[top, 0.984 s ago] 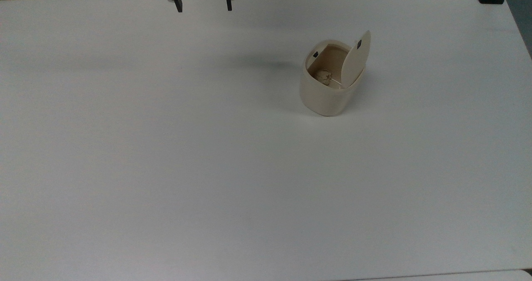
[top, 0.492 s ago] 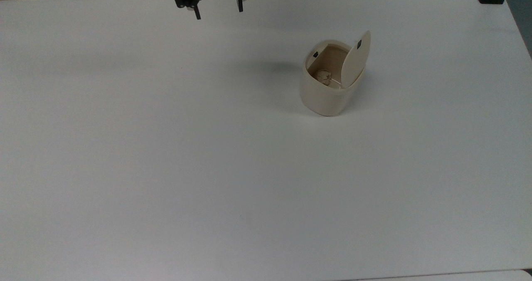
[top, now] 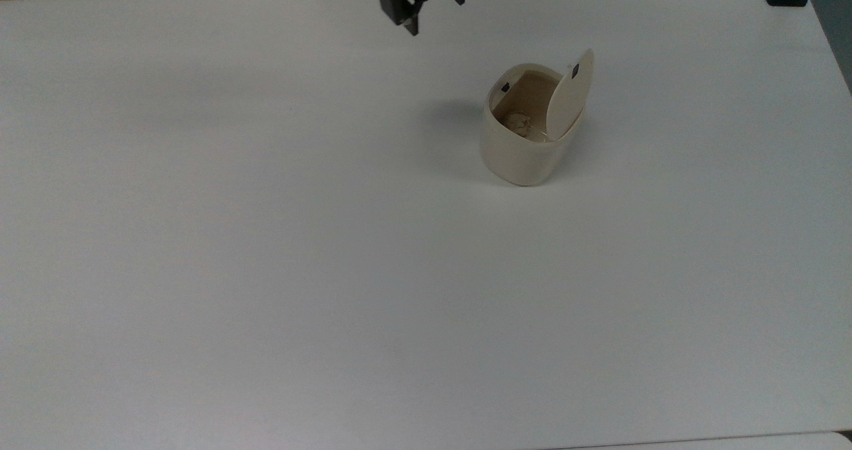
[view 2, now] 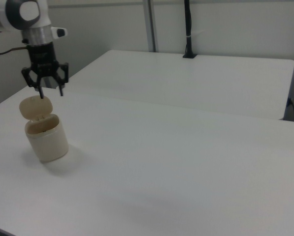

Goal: Close the trash bin
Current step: 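Move the gripper toward the open lid of the cream trash bin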

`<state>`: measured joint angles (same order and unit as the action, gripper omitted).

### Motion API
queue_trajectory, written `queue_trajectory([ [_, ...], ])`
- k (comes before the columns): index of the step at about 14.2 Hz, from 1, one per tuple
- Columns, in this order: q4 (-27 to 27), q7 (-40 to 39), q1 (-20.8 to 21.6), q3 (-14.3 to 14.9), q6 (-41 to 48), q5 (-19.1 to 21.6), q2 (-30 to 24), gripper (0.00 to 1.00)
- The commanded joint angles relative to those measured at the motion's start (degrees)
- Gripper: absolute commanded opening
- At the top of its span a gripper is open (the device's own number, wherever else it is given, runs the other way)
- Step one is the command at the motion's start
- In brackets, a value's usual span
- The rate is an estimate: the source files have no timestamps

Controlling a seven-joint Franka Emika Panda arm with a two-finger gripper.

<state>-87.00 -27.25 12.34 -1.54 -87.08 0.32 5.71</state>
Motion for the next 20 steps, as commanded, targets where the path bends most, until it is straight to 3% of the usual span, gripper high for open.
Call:
queue_trajectory([
  [1,0.25,-2.19,3.56,0.04,0.51,0.91,-0.17,0.26],
  [2,0.34,-1.84,4.79,-0.04,0.16,0.91,-0.17,0.14],
  [4,1.38,-1.49,6.55,0.04,-1.41,0.91,0.0,0.0],
  [8,5.86,-1.92,8.57,0.83,-3.78,1.61,2.46,0.0],
  [11,7.63,-1.31,9.89,1.19,-11.67,2.84,4.74,0.0],
  [14,7.89,-1.05,11.47,1.1,-17.31,2.93,6.67,0.0],
  [16,8.25,3.33,11.92,0.48,-23.37,2.93,8.87,0.0],
  [20,7.99,3.44,13.58,0.31,-24.45,2.49,12.39,0.0],
])
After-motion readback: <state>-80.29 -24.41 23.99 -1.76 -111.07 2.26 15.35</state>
